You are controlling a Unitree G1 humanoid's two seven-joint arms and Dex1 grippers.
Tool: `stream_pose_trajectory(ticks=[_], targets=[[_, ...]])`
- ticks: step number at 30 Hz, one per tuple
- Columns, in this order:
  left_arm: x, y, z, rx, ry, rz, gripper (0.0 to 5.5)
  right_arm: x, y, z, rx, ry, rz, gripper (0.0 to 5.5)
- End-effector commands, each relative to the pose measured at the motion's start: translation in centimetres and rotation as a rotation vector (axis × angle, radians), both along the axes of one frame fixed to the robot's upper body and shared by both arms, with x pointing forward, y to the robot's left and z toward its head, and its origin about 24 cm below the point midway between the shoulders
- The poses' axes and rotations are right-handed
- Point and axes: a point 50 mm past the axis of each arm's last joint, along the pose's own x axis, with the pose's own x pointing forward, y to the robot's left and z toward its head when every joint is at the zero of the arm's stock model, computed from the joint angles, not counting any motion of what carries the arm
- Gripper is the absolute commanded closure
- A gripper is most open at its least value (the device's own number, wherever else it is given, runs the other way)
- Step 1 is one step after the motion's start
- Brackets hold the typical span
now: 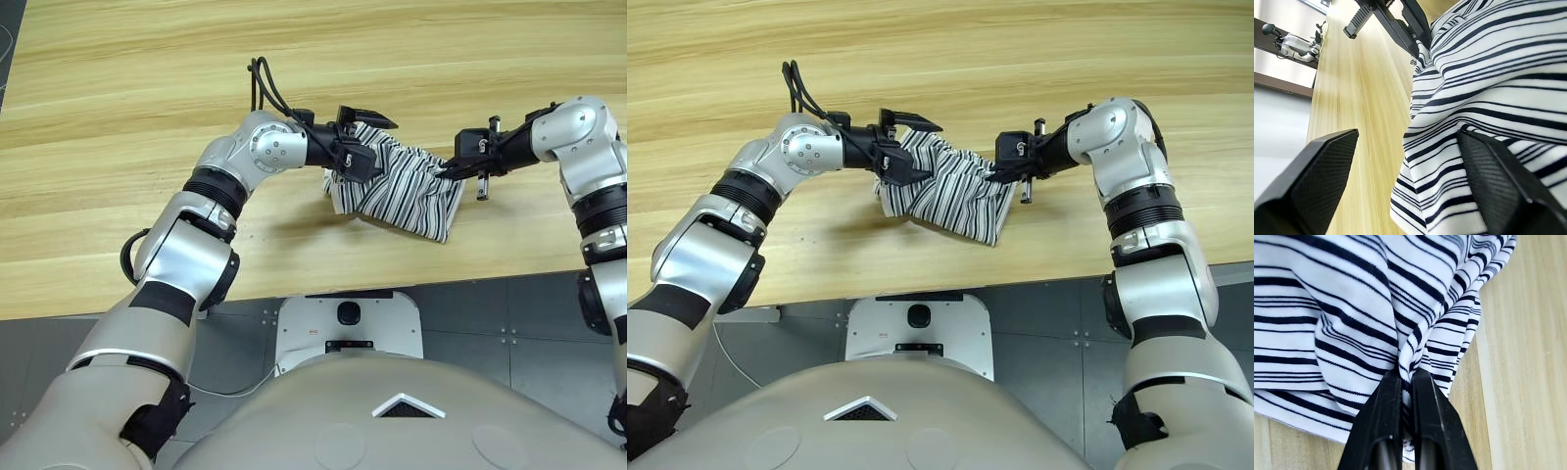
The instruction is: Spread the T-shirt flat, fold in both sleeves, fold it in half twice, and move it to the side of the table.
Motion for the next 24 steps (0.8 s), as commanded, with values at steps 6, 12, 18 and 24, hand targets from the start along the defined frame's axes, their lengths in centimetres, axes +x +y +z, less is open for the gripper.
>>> stream_pose_trajectory(ticks=[6, 12, 18, 24], targets=[[0.0, 0.2, -0.2, 0.021, -0.018, 0.001, 1.75, 1.3, -1.1, 0.7, 0.013, -0.021, -0.180, 5.39], [0.0, 0.3, -0.3, 0.021, -0.018, 0.006, 1.75, 1.1, -1.0, 2.4, 0.035, -0.029, -0.082, 4.57], [0.0, 0.2, -0.3, 0.016, -0.017, 0.005, 1.75, 0.5, -1.4, 2.3, 0.046, 0.003, -0.057, 3.51], [-0.1, 0.4, -0.4, 0.005, -0.014, 0.017, 1.75, 1.6, -1.2, 2.3, 0.014, -0.187, -0.097, 3.41]])
